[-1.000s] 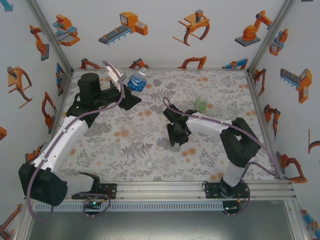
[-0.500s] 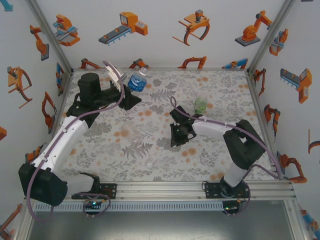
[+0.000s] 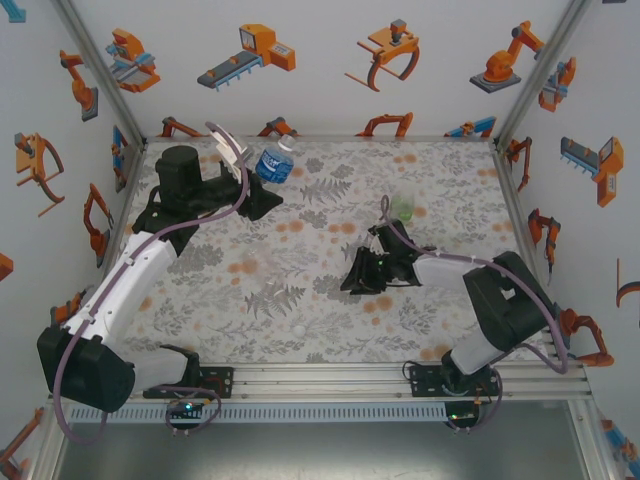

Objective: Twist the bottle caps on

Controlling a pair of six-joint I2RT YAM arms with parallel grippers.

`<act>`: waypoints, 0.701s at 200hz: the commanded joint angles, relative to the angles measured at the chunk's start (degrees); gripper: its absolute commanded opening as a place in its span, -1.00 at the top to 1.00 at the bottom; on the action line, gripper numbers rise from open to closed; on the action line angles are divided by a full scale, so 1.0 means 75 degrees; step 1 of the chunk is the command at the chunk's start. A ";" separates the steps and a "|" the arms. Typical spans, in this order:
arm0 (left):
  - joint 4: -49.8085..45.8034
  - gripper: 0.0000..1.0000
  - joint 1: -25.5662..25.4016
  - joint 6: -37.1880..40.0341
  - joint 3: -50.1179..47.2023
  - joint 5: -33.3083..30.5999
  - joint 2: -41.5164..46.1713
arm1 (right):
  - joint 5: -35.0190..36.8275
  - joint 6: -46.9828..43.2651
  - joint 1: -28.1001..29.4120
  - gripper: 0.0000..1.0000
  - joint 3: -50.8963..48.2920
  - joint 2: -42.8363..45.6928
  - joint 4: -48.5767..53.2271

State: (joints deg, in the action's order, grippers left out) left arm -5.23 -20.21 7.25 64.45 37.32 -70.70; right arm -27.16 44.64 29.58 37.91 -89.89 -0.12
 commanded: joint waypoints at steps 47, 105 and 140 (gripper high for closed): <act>0.0010 1.00 0.0076 0.0067 0.0013 0.0163 -0.0001 | 0.2323 -0.0833 0.0098 0.02 0.0718 0.0780 0.2906; 0.0027 1.00 0.0106 0.0056 0.0012 0.0197 0.0015 | 0.4286 -0.1249 0.1291 0.00 0.2050 0.0605 0.4057; 0.0030 1.00 0.0122 0.0042 0.0012 0.0231 0.0004 | 0.4636 -0.1272 0.1824 0.00 0.2668 -0.0140 0.4230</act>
State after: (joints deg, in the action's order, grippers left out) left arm -5.23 -19.75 7.22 64.45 37.45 -70.89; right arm 2.87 36.29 41.58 55.40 -87.55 28.05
